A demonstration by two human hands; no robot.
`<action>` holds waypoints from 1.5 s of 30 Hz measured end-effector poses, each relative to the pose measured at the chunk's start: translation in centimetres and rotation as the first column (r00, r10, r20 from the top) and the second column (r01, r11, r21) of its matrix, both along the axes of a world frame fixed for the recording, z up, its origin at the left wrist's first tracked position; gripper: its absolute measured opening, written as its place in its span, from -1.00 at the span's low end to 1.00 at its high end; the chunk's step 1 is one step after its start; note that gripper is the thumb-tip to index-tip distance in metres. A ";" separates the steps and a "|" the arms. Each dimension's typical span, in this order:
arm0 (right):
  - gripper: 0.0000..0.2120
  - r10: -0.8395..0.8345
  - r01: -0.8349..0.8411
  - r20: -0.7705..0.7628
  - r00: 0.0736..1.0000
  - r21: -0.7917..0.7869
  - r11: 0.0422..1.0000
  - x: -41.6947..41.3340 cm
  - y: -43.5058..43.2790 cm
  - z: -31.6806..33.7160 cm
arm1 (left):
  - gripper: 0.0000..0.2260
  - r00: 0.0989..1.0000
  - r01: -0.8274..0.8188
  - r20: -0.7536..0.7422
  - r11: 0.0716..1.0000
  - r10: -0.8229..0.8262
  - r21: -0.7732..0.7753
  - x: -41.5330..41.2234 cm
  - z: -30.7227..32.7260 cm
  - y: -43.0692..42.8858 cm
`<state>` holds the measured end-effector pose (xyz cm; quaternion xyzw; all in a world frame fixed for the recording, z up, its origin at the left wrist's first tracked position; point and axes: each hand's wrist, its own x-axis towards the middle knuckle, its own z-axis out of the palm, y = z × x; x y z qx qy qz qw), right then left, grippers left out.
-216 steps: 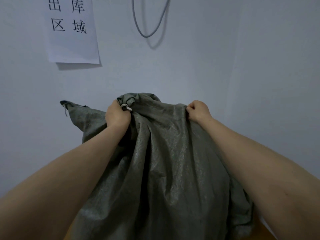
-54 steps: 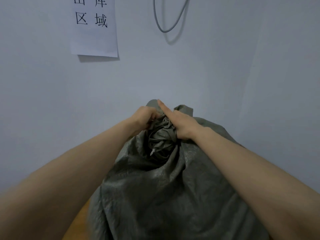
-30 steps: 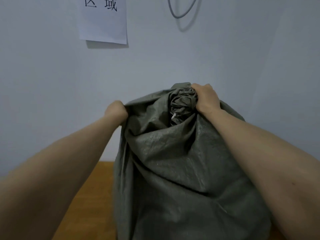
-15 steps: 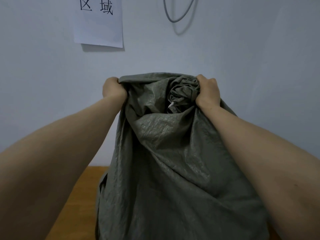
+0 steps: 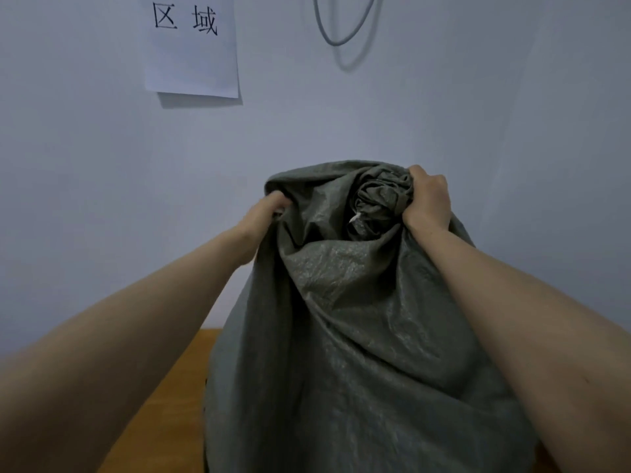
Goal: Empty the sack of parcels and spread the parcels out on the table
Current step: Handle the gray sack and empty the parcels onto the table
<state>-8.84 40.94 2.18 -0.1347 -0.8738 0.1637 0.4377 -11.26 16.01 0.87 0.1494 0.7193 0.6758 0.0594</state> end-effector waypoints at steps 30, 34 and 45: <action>-0.13 0.382 -0.635 0.575 0.723 0.336 0.695 7.4 -0.5 -5.4 | -0.52 0.947 0.101 -0.246 0.915 -0.209 -0.390 3.3 -4.9 6.5; 0.20 0.052 -0.547 0.631 0.774 0.625 0.557 5.8 -2.6 -4.3 | -0.53 0.947 0.114 -0.223 0.887 -0.233 -0.447 3.5 -4.8 5.7; -0.53 -0.053 -0.481 0.645 0.762 0.619 0.621 3.2 -4.1 -5.9 | -0.26 0.987 0.150 0.001 0.923 -0.160 -0.354 2.6 -6.5 2.0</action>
